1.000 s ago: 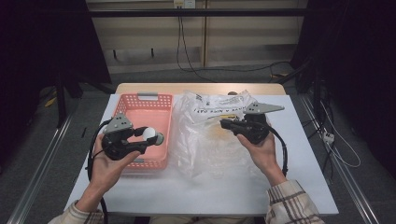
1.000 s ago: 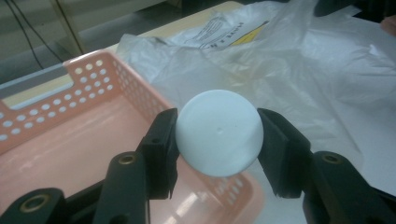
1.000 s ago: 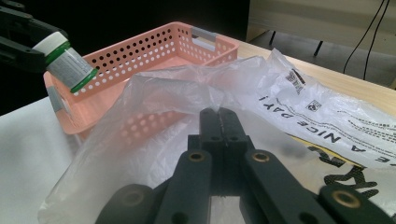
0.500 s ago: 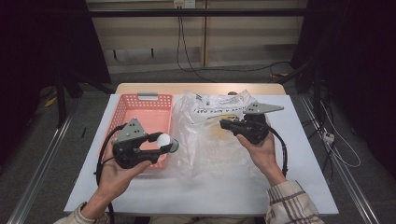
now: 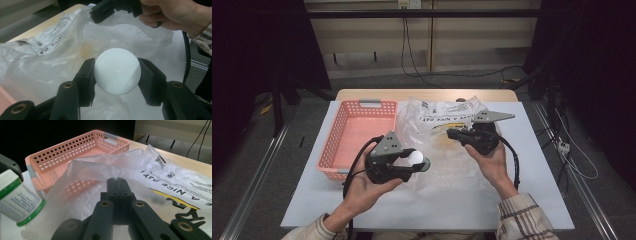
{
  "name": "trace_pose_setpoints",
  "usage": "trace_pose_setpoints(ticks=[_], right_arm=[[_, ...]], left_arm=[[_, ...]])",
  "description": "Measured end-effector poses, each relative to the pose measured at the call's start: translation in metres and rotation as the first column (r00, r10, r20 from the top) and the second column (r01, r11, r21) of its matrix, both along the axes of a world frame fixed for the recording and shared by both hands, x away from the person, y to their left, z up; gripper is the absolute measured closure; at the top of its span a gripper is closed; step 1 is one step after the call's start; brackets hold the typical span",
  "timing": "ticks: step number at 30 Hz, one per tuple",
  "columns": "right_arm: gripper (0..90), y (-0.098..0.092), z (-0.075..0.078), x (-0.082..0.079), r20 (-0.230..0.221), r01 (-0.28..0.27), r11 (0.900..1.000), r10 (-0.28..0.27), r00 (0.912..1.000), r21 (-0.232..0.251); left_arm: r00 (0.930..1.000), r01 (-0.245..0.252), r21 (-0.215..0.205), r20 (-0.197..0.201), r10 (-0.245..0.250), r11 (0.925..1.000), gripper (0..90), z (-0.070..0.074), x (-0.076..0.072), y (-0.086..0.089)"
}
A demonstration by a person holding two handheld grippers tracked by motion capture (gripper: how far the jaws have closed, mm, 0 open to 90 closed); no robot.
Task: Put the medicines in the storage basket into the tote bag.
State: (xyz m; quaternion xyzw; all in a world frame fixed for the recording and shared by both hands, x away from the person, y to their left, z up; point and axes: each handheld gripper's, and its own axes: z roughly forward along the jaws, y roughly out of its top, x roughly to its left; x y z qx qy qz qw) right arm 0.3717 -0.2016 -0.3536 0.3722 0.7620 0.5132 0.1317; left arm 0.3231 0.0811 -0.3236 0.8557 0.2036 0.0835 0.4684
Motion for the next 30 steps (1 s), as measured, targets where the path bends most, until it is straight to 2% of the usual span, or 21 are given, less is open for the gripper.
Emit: trace_pose_setpoints(ticks=[2,4,14,15,17,19,23,30], right_arm=[[90.0,0.0,0.0,0.0,0.0,0.0,1.0,0.0,1.0,-0.002],[90.0,0.0,0.0,-0.001,0.004,-0.003,1.0,0.003,1.0,-0.002],[90.0,-0.001,0.0,-0.002,0.005,0.002,1.0,-0.002,1.0,-0.003],[90.0,-0.001,0.0,-0.002,0.005,0.002,1.0,-0.002,1.0,-0.004],[90.0,-0.001,-0.001,-0.002,0.003,0.004,1.0,-0.004,1.0,-0.005],[90.0,-0.001,-0.003,-0.002,-0.002,0.004,1.0,-0.004,1.0,-0.01],[90.0,-0.001,-0.005,-0.003,-0.009,0.006,1.0,-0.006,0.9999,-0.014],[90.0,-0.002,-0.011,-0.004,-0.027,0.009,1.0,-0.01,0.9996,-0.021]], left_arm=[[1.0,0.007,0.007,0.002,-0.007,0.9999,50.9,-0.001,0.001,-0.004],[0.9997,0.021,0.002,-0.016,-0.021,0.9998,50.9,-0.004,0.005,-0.013],[0.9982,0.016,0.036,-0.058,-0.014,0.9992,50.9,-0.022,0.023,-0.038],[0.998,0.009,0.053,-0.062,-0.005,0.9985,50.8,-0.029,0.025,-0.046],[0.9971,0.017,0.053,-0.075,-0.013,0.9985,50.9,-0.036,0.027,-0.054],[0.9974,0.021,0.079,-0.07,-0.015,0.9967,50.9,-0.041,0.029,-0.061],[0.9966,-0.001,0.069,-0.082,0.007,0.9976,50.8,-0.054,0.038,-0.071],[0.9926,-0.03,0.09,-0.114,0.04,0.9955,50.8,-0.071,0.052,-0.082]])
